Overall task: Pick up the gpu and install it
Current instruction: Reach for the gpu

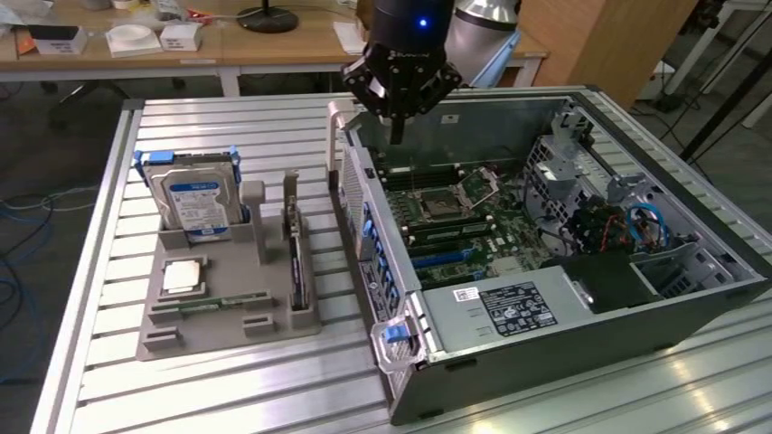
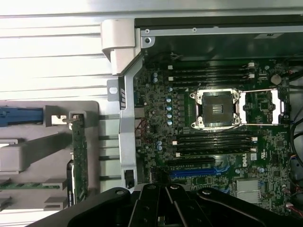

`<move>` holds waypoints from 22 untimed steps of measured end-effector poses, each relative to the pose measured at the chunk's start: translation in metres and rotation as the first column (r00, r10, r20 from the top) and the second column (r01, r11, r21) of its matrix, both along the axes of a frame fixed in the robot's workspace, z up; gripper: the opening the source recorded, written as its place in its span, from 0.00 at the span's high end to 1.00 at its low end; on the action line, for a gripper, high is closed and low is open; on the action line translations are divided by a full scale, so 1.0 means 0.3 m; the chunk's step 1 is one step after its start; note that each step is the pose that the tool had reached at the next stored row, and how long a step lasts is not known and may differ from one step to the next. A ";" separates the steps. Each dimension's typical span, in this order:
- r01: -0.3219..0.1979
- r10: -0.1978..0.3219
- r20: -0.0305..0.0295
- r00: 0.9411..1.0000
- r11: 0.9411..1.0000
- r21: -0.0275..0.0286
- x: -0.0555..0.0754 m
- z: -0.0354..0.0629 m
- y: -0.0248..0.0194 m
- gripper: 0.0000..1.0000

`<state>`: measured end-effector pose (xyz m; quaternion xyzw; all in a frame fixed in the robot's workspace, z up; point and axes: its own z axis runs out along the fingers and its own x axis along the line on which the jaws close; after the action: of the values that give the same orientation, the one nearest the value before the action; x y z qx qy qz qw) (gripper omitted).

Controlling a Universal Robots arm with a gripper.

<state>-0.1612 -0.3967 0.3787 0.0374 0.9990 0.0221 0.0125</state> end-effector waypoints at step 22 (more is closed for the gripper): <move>0.000 0.000 0.000 1.000 1.000 0.000 -0.030 -0.008 0.000 0.89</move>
<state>-0.1702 -0.3966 0.3763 0.0374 0.9990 0.0221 0.0125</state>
